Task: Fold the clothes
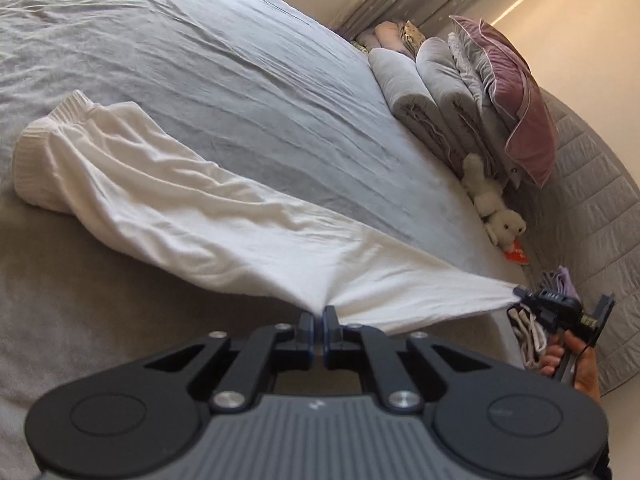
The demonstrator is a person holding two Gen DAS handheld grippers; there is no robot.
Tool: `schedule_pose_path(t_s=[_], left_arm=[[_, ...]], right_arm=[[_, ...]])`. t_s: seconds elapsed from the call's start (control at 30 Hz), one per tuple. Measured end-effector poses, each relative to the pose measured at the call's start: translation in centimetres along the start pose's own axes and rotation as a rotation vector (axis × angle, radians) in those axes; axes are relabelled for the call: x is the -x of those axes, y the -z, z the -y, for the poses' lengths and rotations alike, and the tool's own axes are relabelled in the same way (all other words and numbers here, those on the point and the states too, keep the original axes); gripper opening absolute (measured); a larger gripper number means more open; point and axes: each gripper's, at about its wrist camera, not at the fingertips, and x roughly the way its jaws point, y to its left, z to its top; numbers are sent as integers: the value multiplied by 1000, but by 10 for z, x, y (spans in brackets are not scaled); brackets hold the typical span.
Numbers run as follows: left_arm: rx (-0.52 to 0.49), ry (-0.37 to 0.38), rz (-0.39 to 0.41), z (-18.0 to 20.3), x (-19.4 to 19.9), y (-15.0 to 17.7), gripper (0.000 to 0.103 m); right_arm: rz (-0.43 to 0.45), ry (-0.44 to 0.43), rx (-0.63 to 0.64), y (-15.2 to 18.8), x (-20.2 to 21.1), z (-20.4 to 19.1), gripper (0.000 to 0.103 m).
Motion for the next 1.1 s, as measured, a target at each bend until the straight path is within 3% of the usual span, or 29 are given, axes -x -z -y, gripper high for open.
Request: schedule_pose_path(t_s=[0.1,0.17,0.27,0.47,0.57,0.6,0.67,0.7,0.8,0.87,0.9,1.0,1.1], left_arm=[[-13,-10,-23,2,-2,2,4],[-36,-19,-46,4,-3,4,4],[-72,-33,-59,8,-2,5,4],[-90,-111,-151,3,-24,19,4],[-86,-114,-170,-3,-24,18,6],[-83,-111,-164,-5,-21,16,8],[-76,-107,-153,-9,-15,12,32],[-73,-104,-147,-12,-11,9,36],[37,-146,-47,-38,8,-9,41],[174,-175,19,-65,18,-19,44],[248,-186,52,-79,23,-23,45],[415,-211,132,-114,29,-31,52],[499,-195,180,-132,25,-39,54]], right_arm=[[-70,56,-16,5,-15,5,6],[-47,49,1,5,-12,3,6],[65,-32,43,-2,12,-7,6],[-85,102,43,9,-18,5,6],[-114,121,66,12,-25,4,6],[-123,126,76,13,-26,3,8],[-134,132,82,14,-27,3,11],[-136,134,78,15,-27,3,14],[-148,127,54,18,-28,4,16],[-169,118,14,19,-31,8,28],[-178,115,-5,20,-32,10,39],[-174,117,-13,22,-30,10,41],[-174,123,-12,24,-31,8,41]])
